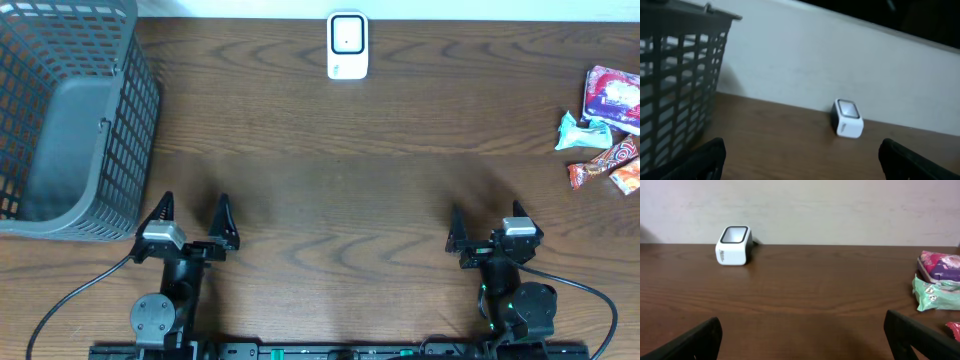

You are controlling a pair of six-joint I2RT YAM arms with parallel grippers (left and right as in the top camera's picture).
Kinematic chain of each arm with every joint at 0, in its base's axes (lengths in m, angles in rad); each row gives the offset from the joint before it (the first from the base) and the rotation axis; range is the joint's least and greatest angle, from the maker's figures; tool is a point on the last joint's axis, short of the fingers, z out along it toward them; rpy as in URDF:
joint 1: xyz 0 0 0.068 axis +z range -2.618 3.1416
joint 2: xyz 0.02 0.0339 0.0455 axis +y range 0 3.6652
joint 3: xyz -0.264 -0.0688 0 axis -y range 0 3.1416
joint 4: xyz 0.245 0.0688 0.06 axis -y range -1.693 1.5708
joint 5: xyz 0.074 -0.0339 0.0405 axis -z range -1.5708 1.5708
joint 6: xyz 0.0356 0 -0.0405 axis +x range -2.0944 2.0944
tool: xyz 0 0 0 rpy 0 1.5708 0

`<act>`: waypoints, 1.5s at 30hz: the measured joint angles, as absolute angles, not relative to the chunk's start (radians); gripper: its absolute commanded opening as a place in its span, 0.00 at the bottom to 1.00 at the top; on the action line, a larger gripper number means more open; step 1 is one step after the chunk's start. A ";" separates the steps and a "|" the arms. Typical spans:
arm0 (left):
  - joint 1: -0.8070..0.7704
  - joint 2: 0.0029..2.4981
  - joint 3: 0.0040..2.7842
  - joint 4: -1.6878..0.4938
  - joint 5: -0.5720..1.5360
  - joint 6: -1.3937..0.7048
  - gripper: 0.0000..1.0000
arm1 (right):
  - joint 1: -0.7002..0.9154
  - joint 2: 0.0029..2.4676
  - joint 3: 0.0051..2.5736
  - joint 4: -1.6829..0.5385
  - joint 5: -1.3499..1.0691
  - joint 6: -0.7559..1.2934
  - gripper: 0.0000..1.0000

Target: Scan the item barcode

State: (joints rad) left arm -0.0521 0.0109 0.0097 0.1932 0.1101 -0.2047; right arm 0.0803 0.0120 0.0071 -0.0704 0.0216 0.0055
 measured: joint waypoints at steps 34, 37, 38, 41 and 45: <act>-0.028 0.010 0.017 -0.027 0.072 -0.039 0.98 | 0.080 0.012 0.007 -0.070 0.022 0.006 0.99; -0.028 0.010 0.018 -0.029 0.056 -0.022 0.98 | 0.080 0.012 0.007 -0.071 0.022 0.006 0.99; -0.028 0.010 0.018 -0.029 0.053 -0.020 0.98 | 0.080 0.012 0.007 -0.070 0.022 0.006 0.99; -0.028 0.010 0.018 -0.030 0.049 -0.017 0.98 | 0.080 0.012 0.007 -0.071 0.022 0.006 0.99; -0.028 0.010 0.018 -0.030 0.049 -0.002 0.98 | 0.080 0.012 0.007 -0.070 0.022 0.006 0.99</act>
